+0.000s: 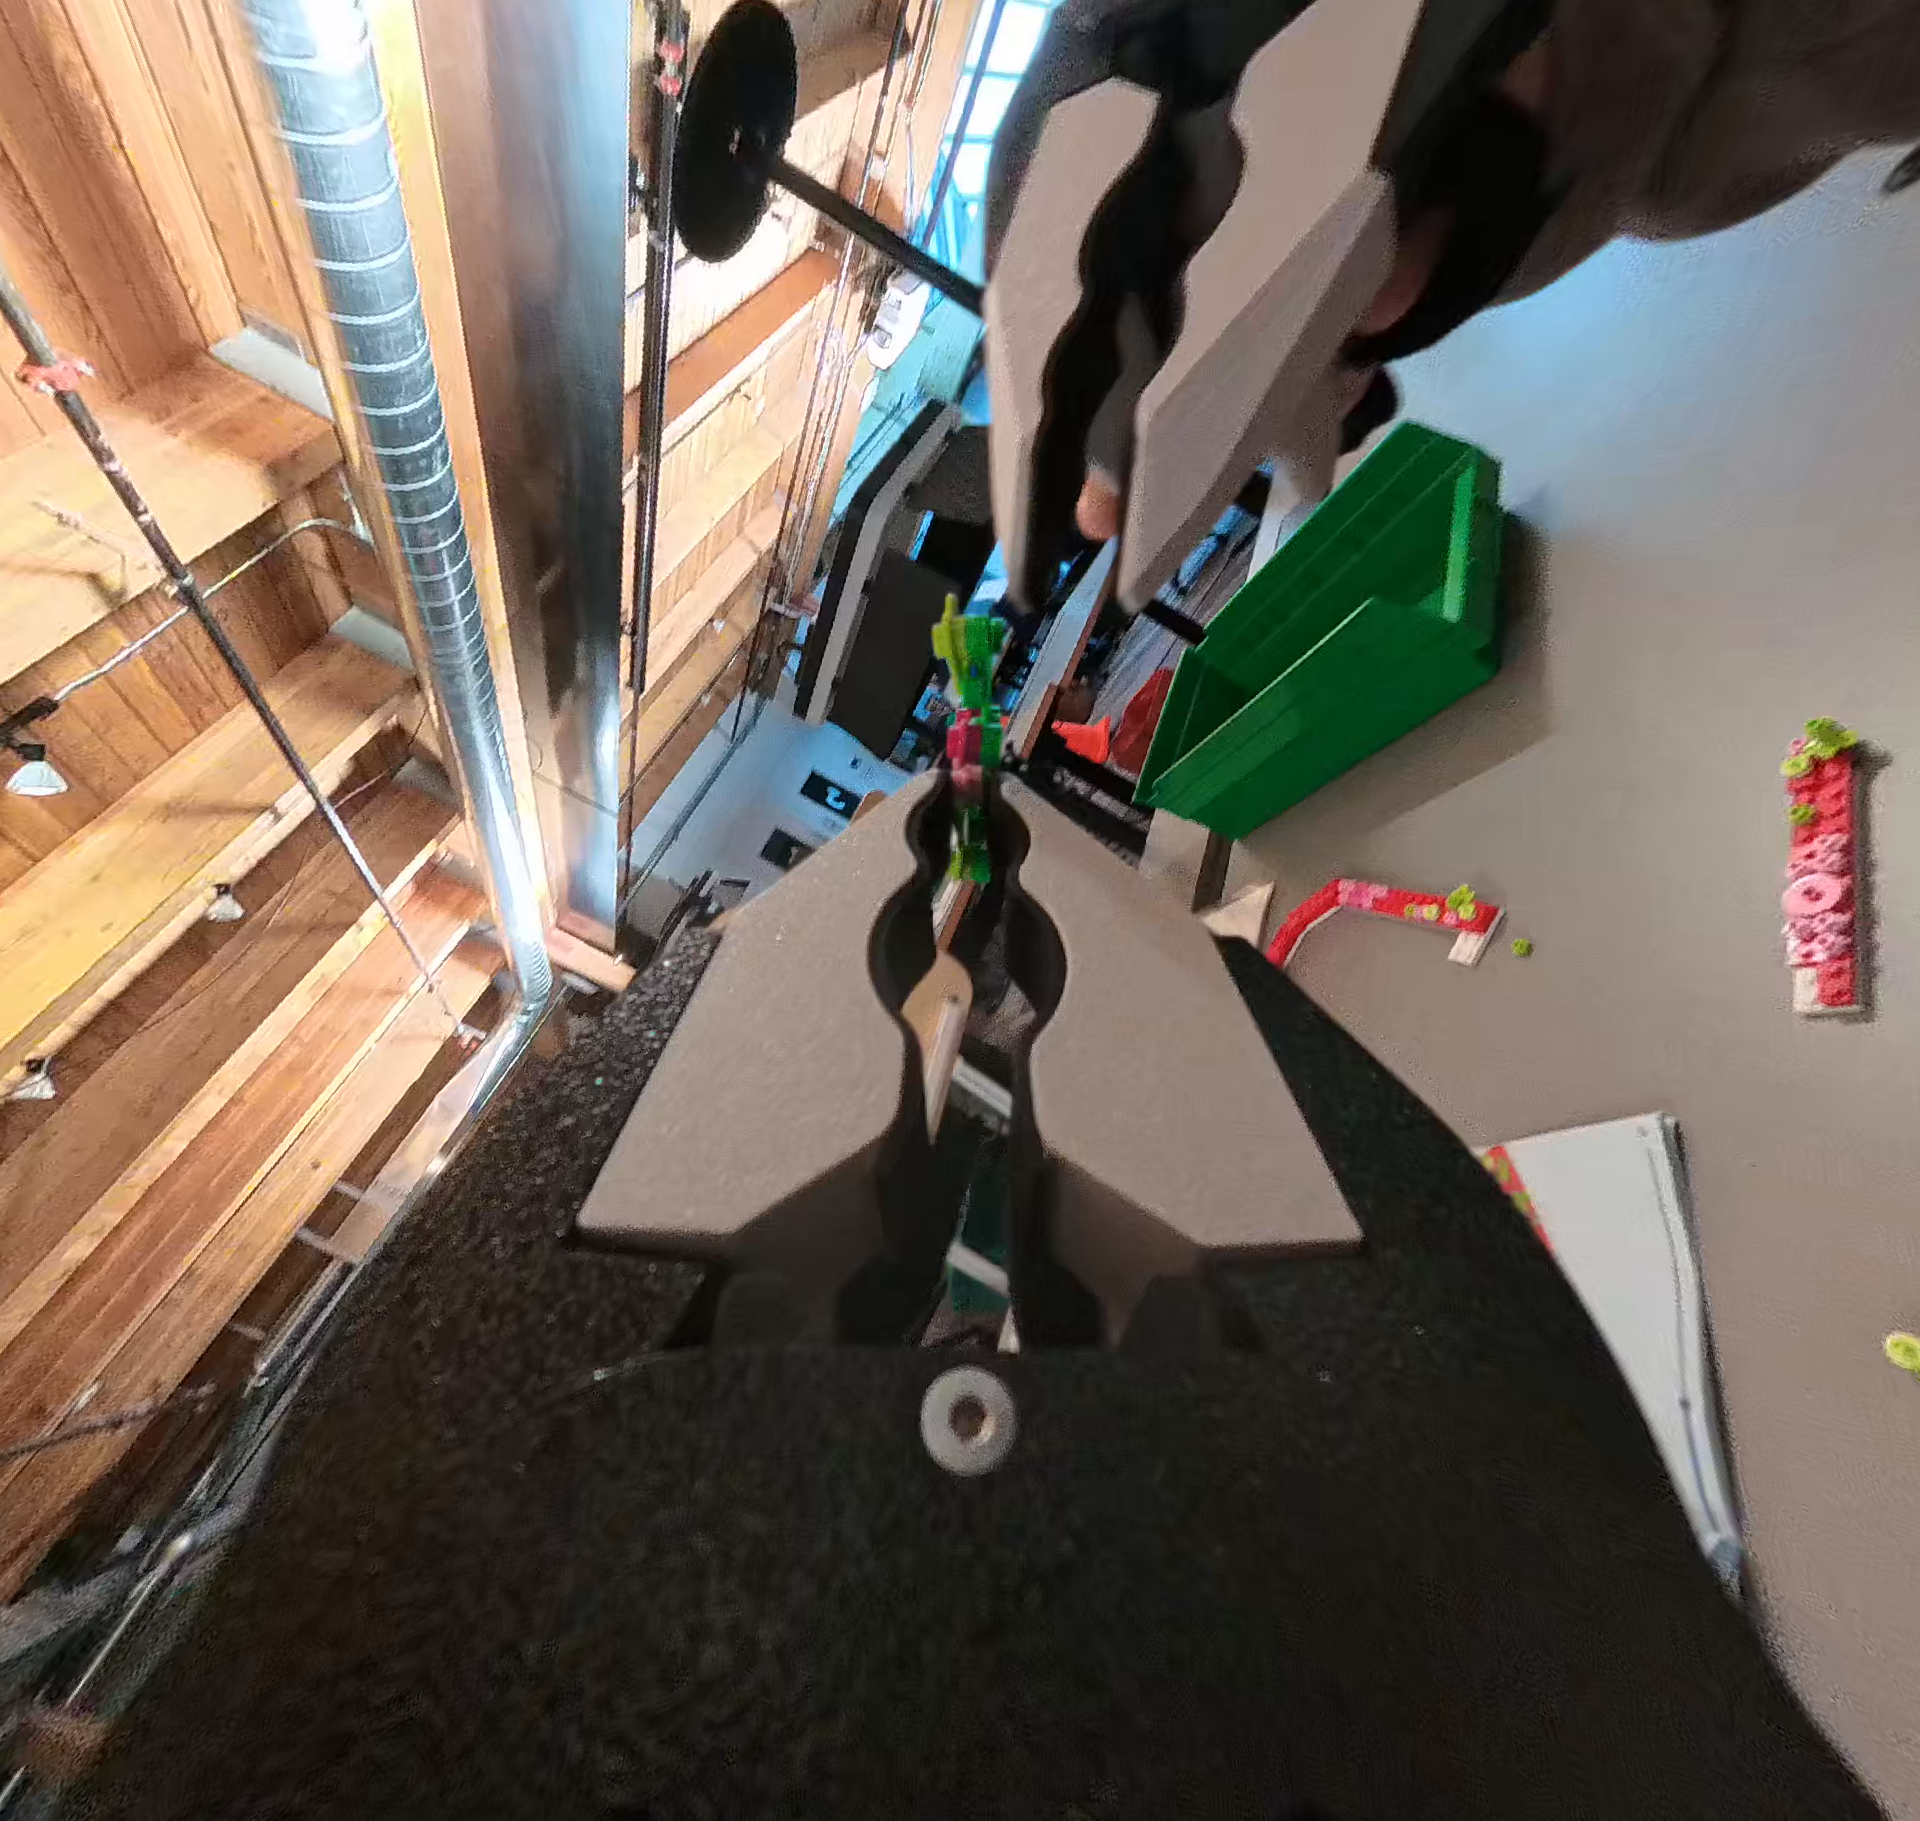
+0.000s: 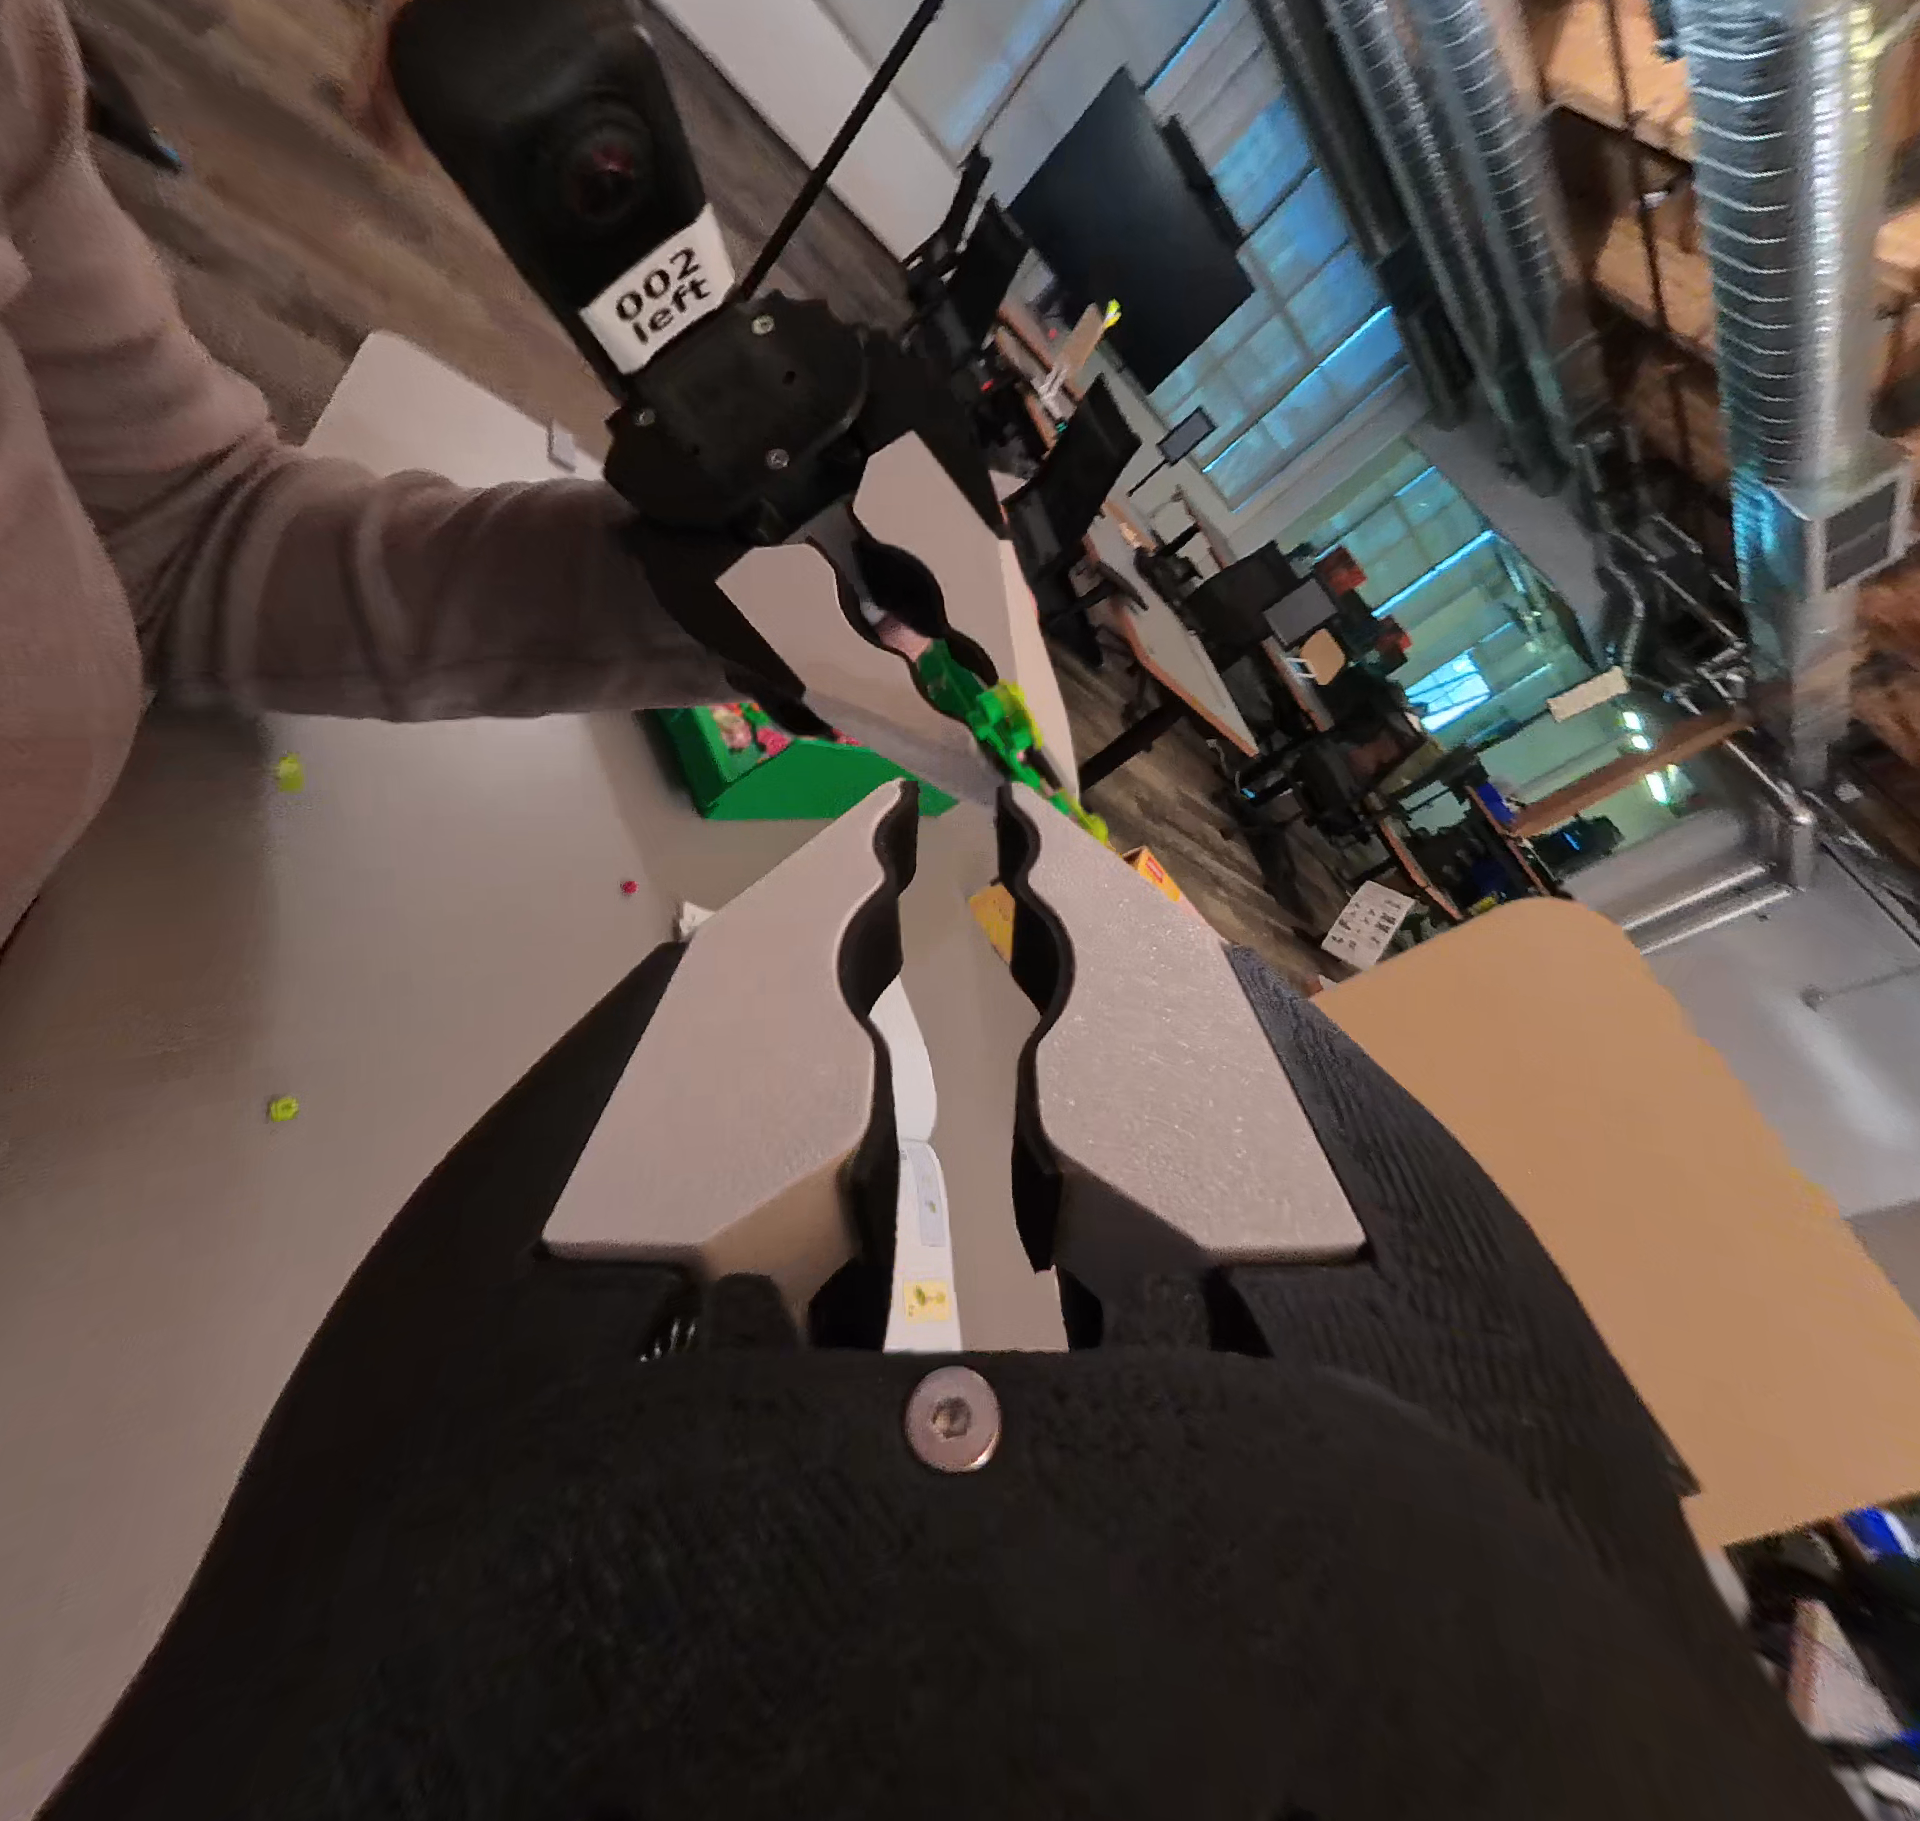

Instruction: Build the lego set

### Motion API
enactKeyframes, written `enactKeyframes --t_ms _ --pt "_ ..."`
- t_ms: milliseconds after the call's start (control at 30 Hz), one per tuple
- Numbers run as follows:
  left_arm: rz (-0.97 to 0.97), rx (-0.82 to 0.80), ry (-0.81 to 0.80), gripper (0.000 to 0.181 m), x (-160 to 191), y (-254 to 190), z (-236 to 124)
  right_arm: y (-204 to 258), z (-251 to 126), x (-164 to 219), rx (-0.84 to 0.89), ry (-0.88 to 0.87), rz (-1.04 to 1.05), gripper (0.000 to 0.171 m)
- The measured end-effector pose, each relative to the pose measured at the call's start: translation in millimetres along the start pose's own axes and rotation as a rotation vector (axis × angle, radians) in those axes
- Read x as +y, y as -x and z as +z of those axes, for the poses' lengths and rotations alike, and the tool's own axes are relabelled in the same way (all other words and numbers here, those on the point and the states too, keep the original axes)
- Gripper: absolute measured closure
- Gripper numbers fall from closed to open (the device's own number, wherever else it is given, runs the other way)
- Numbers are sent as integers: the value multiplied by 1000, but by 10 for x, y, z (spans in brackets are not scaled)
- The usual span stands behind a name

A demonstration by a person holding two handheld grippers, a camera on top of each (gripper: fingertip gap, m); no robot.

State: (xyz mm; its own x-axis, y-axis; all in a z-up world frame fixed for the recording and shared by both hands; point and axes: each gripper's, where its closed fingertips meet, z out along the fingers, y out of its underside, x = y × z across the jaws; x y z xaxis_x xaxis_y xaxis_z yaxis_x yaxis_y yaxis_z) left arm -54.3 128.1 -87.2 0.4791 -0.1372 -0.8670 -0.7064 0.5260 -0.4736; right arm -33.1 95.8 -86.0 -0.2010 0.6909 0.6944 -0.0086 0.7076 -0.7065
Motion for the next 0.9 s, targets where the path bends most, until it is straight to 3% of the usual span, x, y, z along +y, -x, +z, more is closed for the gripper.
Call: enactKeyframes --t_ms 33,167,267,467,667,900 --pt "2 -8 18 179 48 21 -17 8 -15 31 22 -16 20 158" --pt "22 -69 125 179 309 197 -129 127 -19 268 76 -24 132 155" --pt "35 -124 189 179 473 377 -270 457 128 482 20 19 207 155" --pt "30 -195 243 179 622 629 -531 1798 831 783 -414 98 450 153" --pt "57 -254 292 179 701 792 -705 2778 1372 653 -731 123 534 152" --pt "69 -288 336 178 767 882 -840 3111 1651 572 -756 198 522 152"
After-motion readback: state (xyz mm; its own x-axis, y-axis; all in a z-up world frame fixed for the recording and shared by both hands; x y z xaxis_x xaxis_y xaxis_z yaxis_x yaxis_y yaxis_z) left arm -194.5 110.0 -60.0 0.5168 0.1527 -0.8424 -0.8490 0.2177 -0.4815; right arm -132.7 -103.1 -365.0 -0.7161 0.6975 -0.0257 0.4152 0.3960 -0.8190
